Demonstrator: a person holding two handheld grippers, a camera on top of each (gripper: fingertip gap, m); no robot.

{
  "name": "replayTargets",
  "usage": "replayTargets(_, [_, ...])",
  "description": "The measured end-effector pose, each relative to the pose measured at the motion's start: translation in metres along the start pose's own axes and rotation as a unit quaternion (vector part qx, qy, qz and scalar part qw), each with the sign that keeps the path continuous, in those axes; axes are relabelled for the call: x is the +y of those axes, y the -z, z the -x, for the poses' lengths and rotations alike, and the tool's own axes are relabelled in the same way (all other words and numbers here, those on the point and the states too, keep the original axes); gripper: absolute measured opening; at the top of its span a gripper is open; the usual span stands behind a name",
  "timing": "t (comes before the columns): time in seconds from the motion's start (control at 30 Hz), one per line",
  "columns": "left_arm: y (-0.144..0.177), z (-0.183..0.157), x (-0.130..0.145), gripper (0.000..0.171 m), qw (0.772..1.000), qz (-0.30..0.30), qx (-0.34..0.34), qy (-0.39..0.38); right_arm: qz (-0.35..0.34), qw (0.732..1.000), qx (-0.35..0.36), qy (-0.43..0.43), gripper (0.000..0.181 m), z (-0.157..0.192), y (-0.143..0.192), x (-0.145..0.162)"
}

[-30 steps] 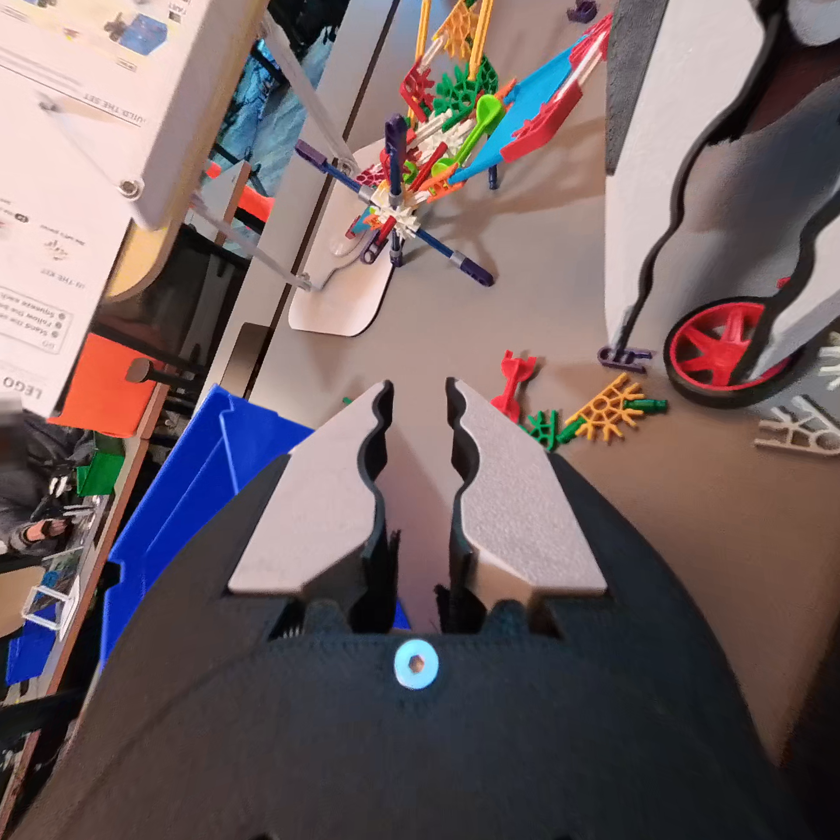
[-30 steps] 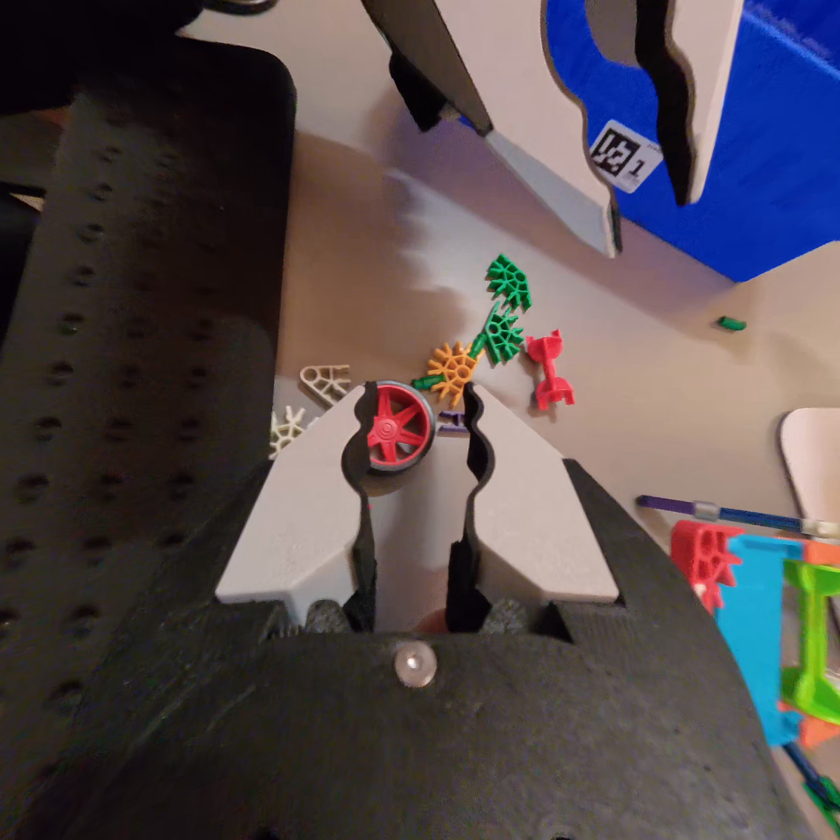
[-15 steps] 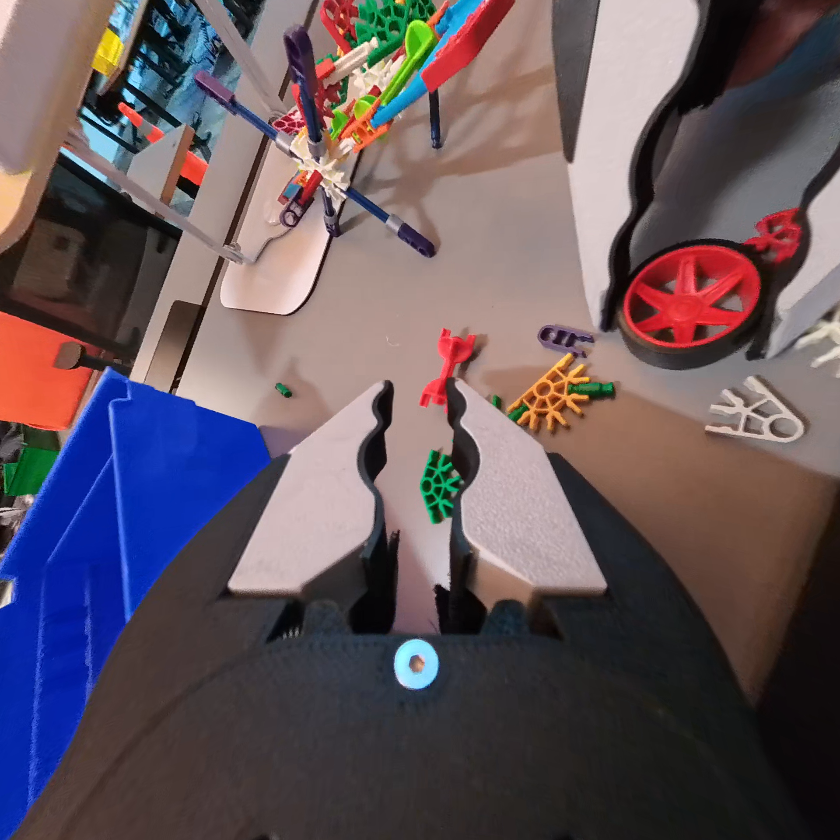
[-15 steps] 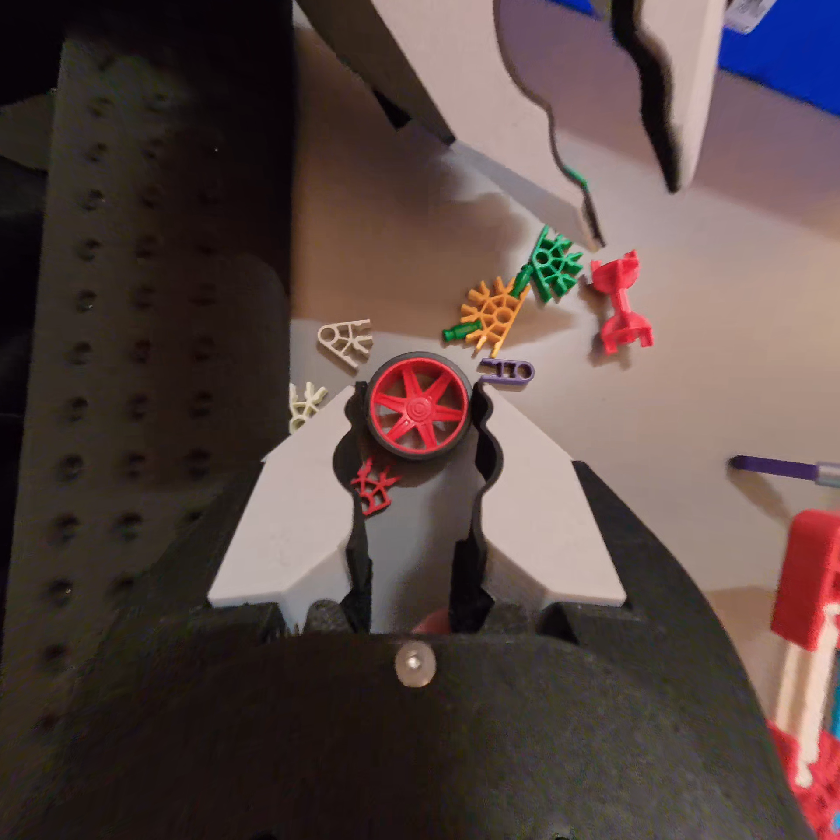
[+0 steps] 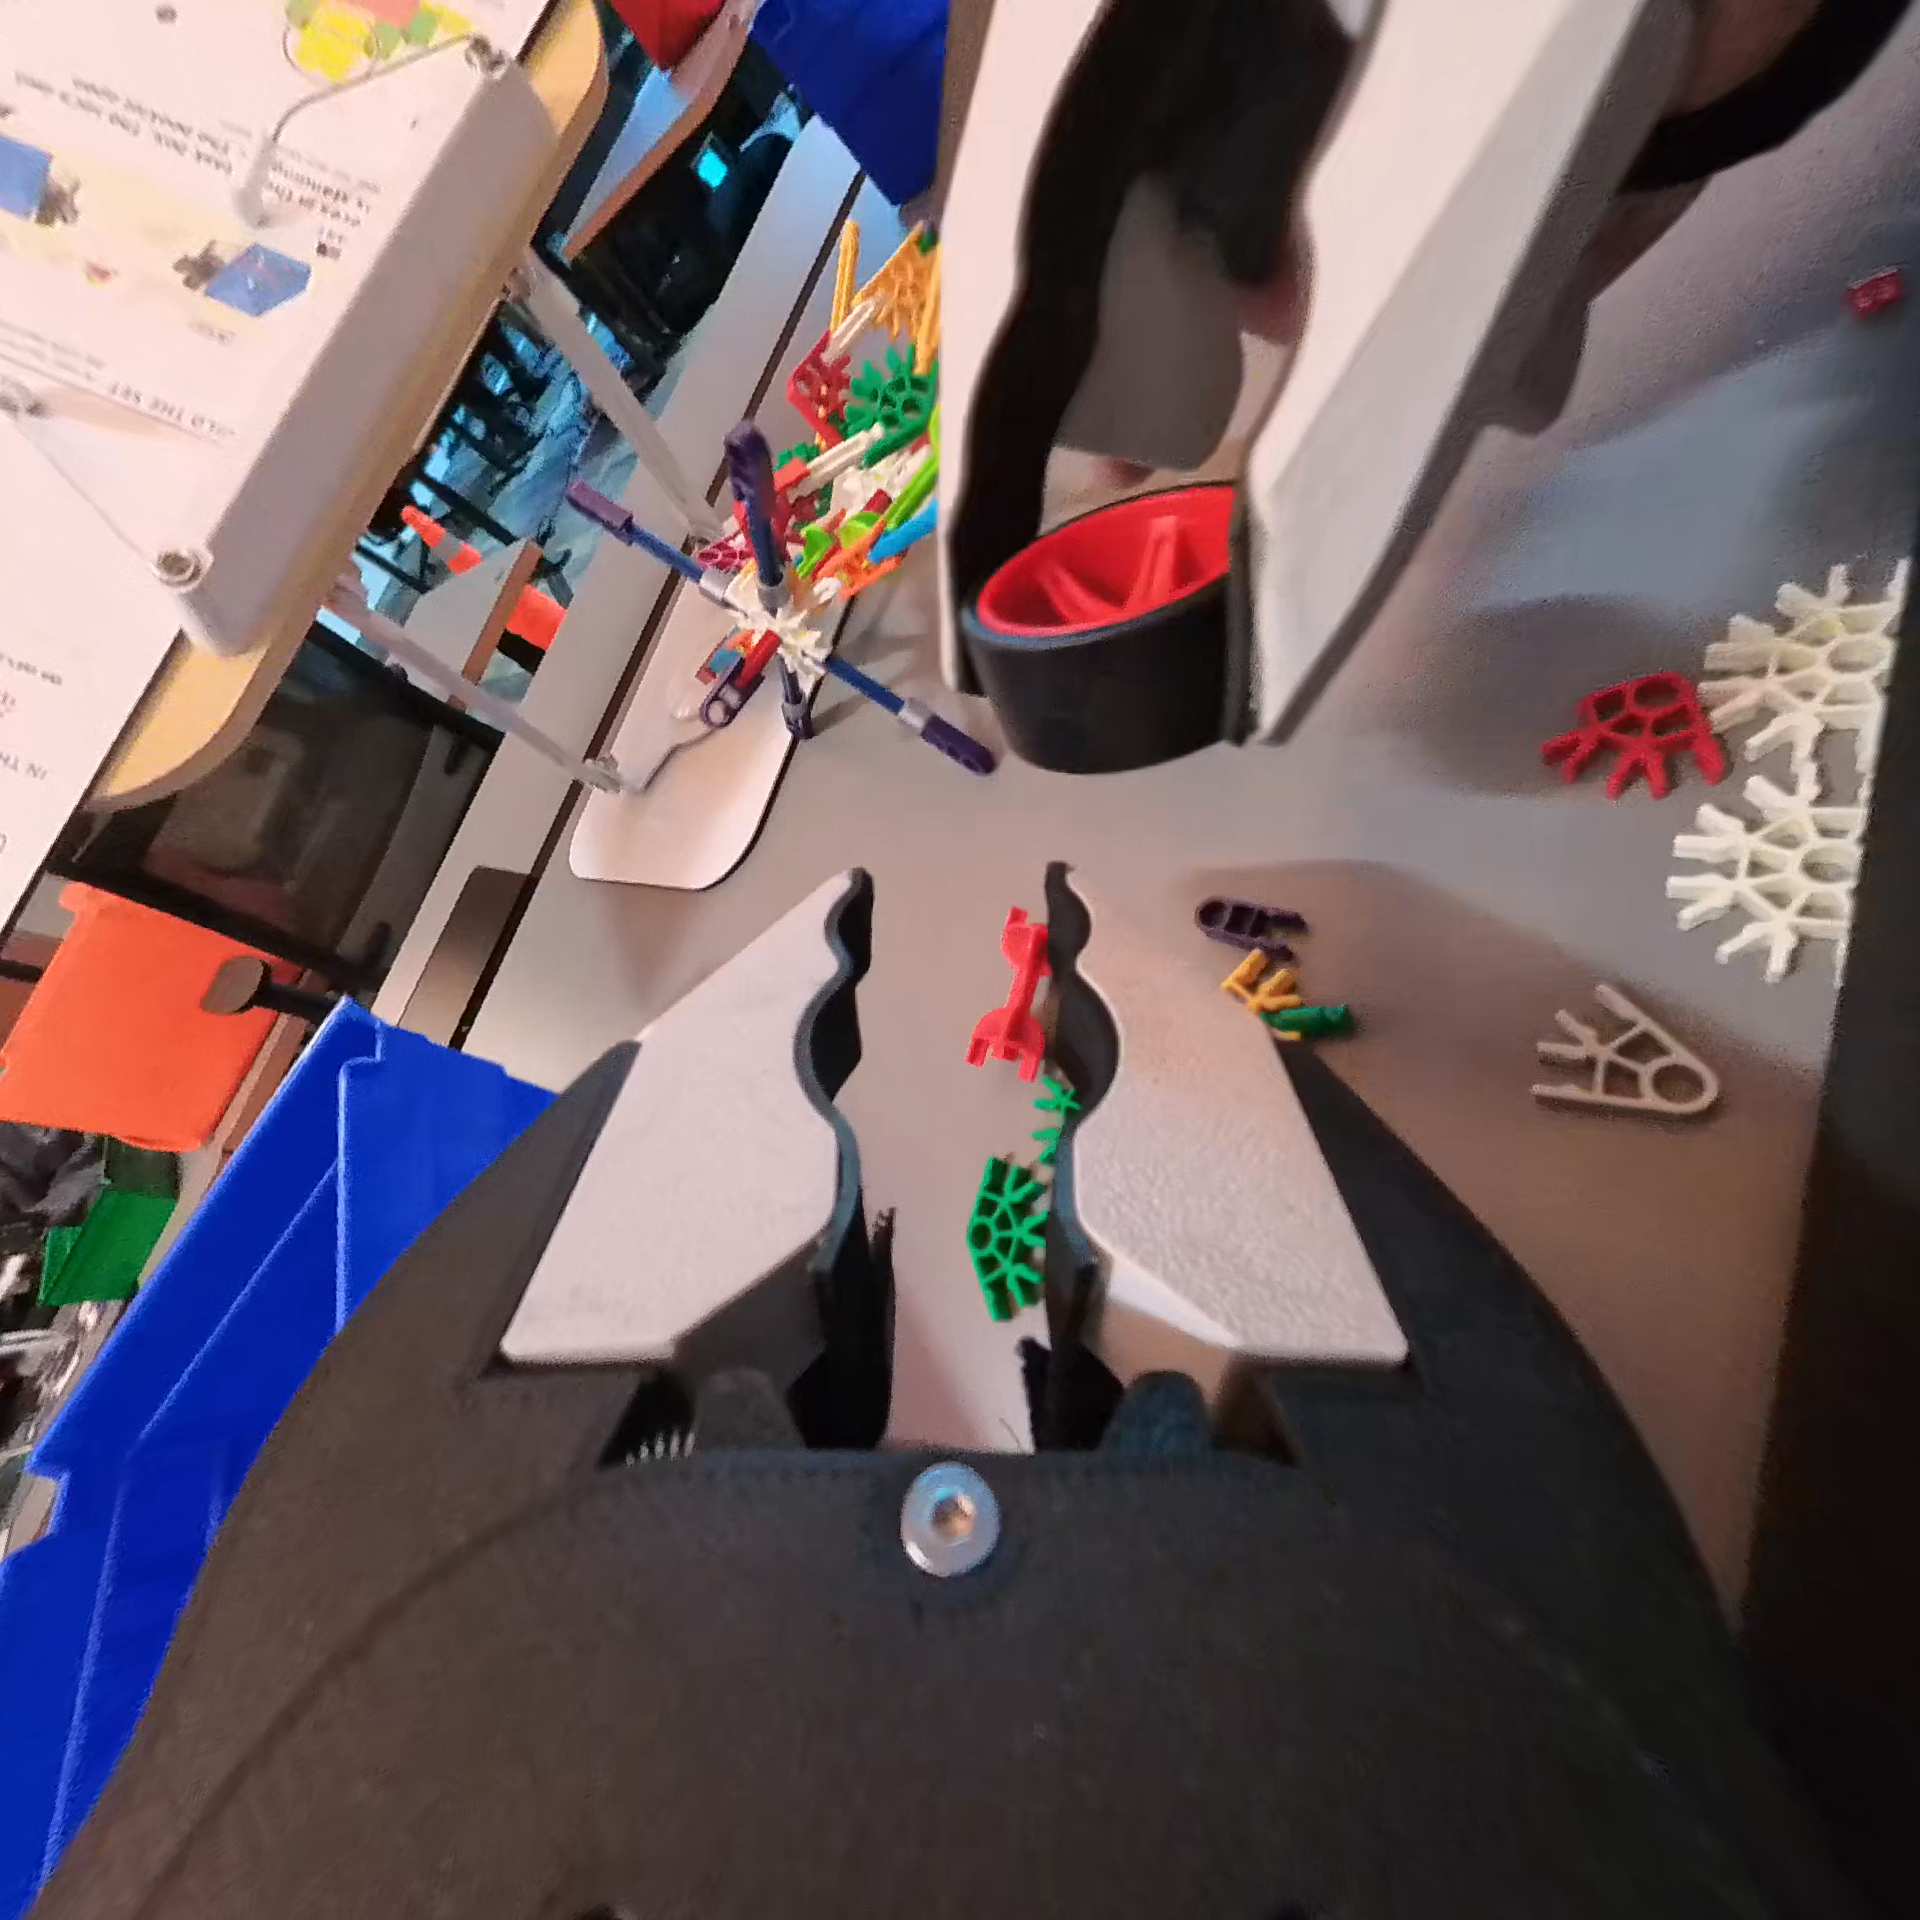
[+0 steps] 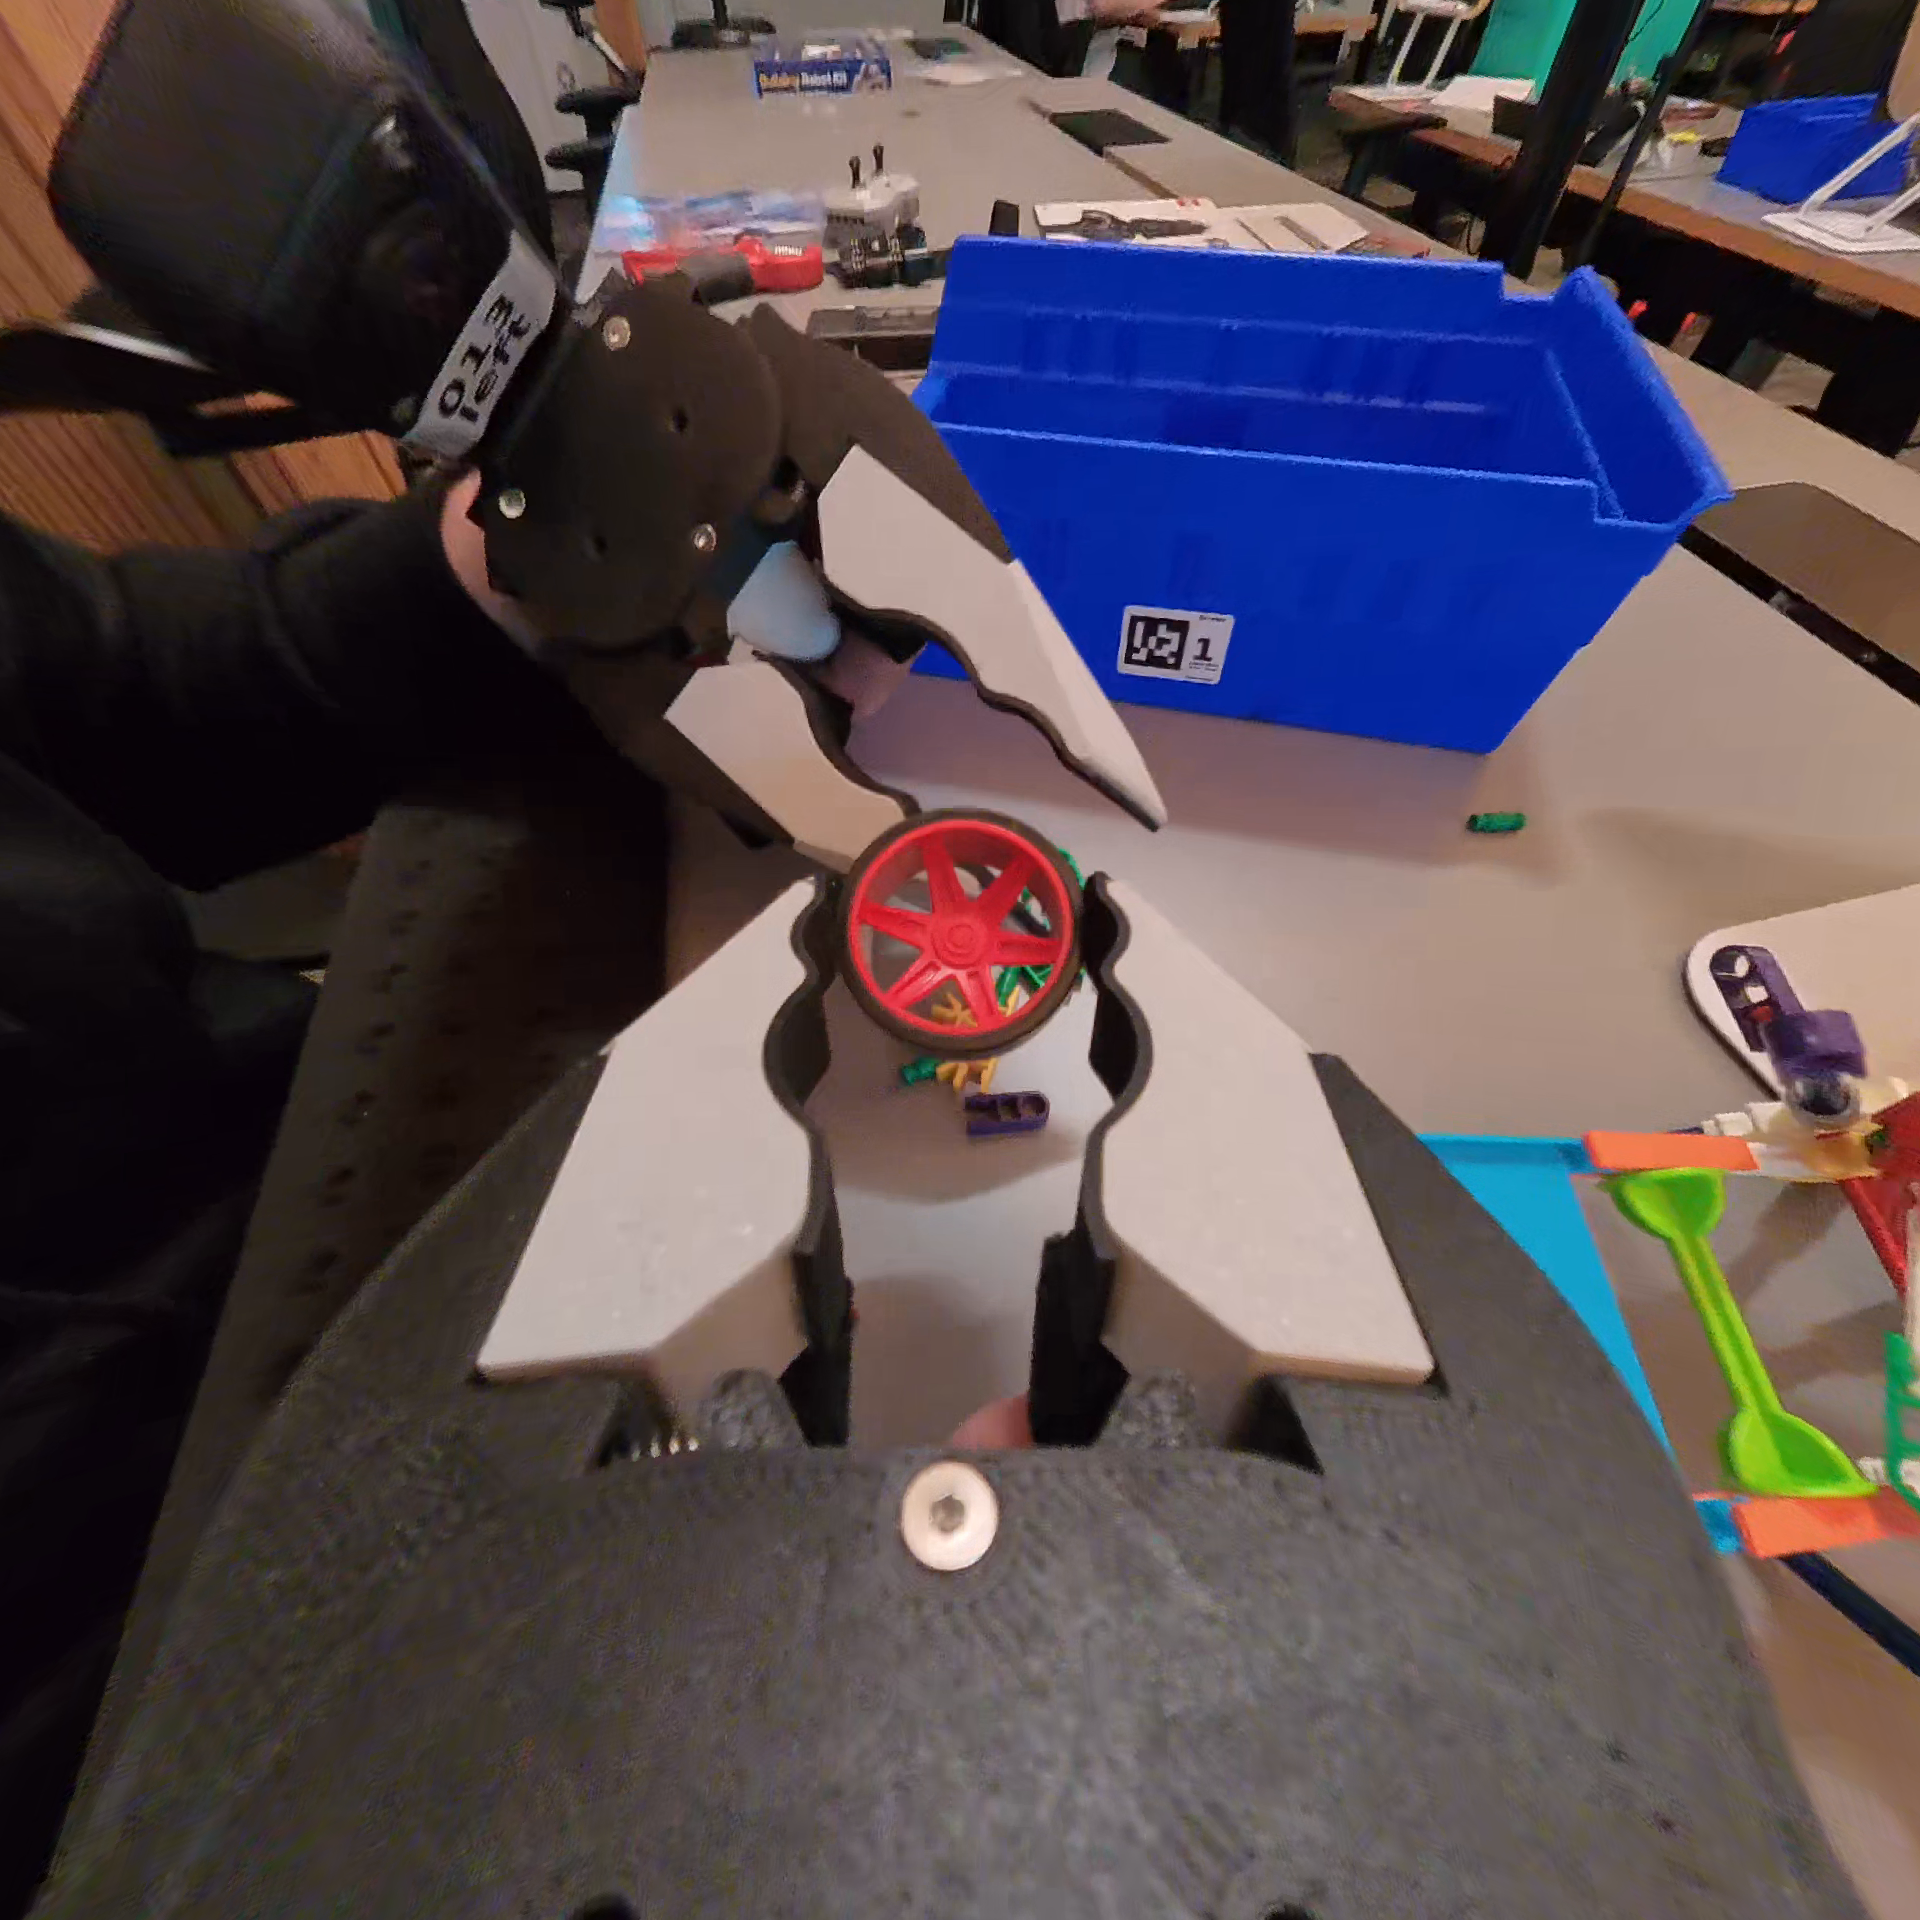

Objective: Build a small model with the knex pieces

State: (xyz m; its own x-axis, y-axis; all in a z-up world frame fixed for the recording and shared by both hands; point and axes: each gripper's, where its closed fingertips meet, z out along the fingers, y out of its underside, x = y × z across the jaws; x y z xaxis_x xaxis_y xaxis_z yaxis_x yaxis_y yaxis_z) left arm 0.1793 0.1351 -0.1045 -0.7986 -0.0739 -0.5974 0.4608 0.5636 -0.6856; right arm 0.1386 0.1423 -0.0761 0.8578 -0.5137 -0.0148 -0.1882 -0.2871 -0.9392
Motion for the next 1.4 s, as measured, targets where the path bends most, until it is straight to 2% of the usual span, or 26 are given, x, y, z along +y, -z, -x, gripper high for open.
replayTargets(0.3, [-0.005,-0.013,-0.011,0.036,0.999,-0.023,0.018,-0.023,-0.023,1.0,-0.01,-0.001,0.045,0.007,0.002,-0.007])
replayTargets(0.43, [-0.001,-0.019,-0.029,0.041,0.997,-0.062,0.022,-0.03,-0.041,0.999,-0.012,-0.025,0.045,0.005,0.004,-0.012])
replayTargets(0.67, [-0.001,-0.007,-0.045,0.046,0.993,-0.081,-0.052,-0.068,-0.077,0.995,-0.009,-0.064,0.046,-0.005,0.01,-0.022])
replayTargets(0.9, [0.01,-0.002,-0.071,0.055,0.982,-0.145,-0.092,-0.075,-0.097,0.99,-0.022,-0.103,0.046,-0.006,0.011,-0.026])
replayTargets(1.1, [0.006,-0.009,-0.082,0.041,0.977,-0.156,-0.108,-0.101,-0.099,0.988,-0.039,-0.115,0.046,-0.001,0.008,-0.025])
replayTargets(1.23, [0.006,-0.011,-0.086,0.02,0.974,-0.162,-0.115,-0.108,-0.092,0.988,-0.043,-0.113,0.046,0.002,0.006,-0.023])
replayTargets(1.4, [0.01,-0.009,-0.086,0.018,0.973,-0.168,-0.114,-0.106,-0.093,0.988,-0.045,-0.112,0.046,0.003,0.007,-0.024])
